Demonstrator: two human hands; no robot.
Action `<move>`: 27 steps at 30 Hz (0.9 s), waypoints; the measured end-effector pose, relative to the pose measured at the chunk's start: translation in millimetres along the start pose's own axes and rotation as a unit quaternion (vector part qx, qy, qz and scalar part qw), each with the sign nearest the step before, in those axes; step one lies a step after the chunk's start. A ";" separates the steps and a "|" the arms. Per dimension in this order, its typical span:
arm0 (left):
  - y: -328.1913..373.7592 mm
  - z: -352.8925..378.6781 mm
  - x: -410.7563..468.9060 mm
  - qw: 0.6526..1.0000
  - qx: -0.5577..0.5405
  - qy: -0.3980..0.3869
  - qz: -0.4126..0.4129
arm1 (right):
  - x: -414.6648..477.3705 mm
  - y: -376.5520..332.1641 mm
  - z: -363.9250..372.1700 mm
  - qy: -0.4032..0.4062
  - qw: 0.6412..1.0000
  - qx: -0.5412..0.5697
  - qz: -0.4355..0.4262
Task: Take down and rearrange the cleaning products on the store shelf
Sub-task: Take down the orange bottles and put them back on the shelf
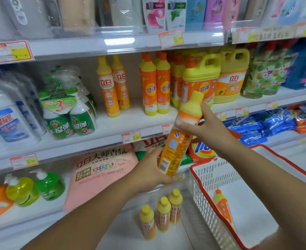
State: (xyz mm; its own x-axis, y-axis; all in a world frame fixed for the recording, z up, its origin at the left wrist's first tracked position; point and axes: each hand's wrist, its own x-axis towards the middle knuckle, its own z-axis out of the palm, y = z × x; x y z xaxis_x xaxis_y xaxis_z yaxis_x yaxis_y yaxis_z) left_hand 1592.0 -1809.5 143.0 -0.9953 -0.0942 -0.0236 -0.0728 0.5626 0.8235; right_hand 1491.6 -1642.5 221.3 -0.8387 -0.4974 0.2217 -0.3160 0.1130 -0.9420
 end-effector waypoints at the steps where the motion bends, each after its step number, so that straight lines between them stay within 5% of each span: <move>1: -0.5 1.3 -0.9 1.000 -0.001 0.008 -0.002 | -1.5 0.4 -0.3 0.004 1.000 -0.013 -0.007; 5: 2.4 1.8 -1.5 1.000 0.001 0.002 -0.025 | -2.0 4.1 -3.1 -0.027 0.997 0.070 0.009; 10: 7.6 -7.4 -1.1 0.982 -0.141 -0.104 -0.074 | -1.1 4.9 -12.5 -0.039 0.980 0.191 0.026; 13: 6.2 -10.8 -3.8 0.975 -0.191 -0.092 -0.072 | -1.3 6.0 -15.5 -0.054 0.969 0.234 0.060; 19: 9.0 3.2 -7.0 0.998 -0.055 0.000 -0.024 | -3.5 11.5 -16.1 -0.050 0.988 0.118 0.082; 27: -7.1 20.5 -11.4 0.997 -0.073 -0.029 -0.012 | -12.4 18.9 -19.3 -0.046 0.992 0.073 0.094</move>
State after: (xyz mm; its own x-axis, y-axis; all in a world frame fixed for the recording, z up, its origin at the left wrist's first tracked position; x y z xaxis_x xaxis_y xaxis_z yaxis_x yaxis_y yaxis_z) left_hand 1602.5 -1795.6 125.7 -0.9957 -0.0561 -0.0733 -0.0904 0.4350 0.8959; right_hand 1487.5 -1617.6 205.6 -0.8310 -0.5558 0.0217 -0.0850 0.0884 -0.9925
